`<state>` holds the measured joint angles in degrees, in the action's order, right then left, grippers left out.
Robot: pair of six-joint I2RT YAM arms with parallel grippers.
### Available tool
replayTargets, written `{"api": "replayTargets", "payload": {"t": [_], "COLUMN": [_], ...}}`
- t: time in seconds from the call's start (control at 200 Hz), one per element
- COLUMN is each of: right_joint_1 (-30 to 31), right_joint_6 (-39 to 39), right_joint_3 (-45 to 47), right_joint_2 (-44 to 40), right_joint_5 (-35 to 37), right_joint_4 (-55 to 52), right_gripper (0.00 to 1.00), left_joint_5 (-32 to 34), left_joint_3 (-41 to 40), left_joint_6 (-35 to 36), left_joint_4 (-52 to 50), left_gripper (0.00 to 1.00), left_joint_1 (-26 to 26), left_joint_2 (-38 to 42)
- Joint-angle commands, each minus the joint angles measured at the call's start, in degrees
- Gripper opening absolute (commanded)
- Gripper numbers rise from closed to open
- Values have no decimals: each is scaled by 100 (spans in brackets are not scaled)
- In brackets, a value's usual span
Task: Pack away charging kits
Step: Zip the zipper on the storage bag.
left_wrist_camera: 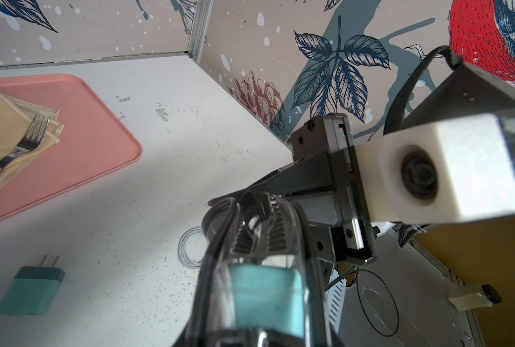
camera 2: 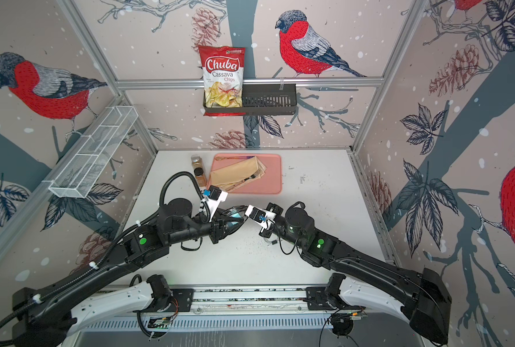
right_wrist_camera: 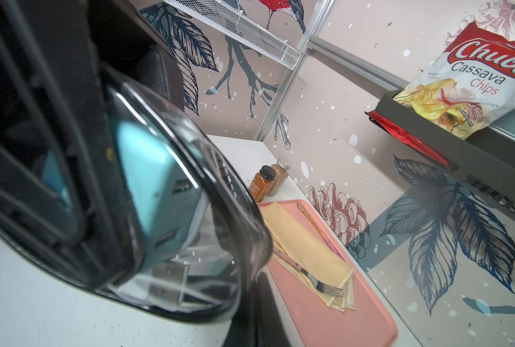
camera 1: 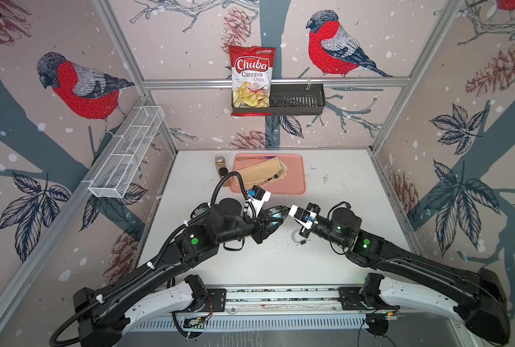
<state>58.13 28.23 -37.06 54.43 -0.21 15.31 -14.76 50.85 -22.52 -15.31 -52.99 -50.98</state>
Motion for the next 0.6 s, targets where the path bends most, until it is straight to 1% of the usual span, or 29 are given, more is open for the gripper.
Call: {"api": "replayTargets", "payload": {"t": [0.0,0.145,0.28,0.36,0.435,0.51,0.595], "right_joint_1": [-79,-76,-135,-183,-184,-188,-232], "right_joint_6": [253,165,-142,-252,-260,-256,-248], "right_joint_3": [-141,179,454,375,213,72,-79], "right_joint_2": [-144,-512,-843,-880,-834,-760,-658], "right_joint_5": [474,283,258,176,84,133,197], "right_joint_4": [856,975,1185,1079,903,833,813], "right_gripper": [0,0,0,0,0,0,0], "left_joint_5": [-546,-329,-266,-386,-627,-823,-863], "left_joint_3": [-40,-48,-144,-145,-180,-208,-225], "left_joint_6": [-54,-121,-233,-246,-244,-260,-233], "left_joint_4": [-1195,-1121,-919,-921,-848,-782,-792], "left_gripper": [0,0,0,0,0,0,0], "left_joint_1": [-18,-18,-16,-19,-20,-21,-18], "left_joint_2": [71,390,725,665,522,408,302]}}
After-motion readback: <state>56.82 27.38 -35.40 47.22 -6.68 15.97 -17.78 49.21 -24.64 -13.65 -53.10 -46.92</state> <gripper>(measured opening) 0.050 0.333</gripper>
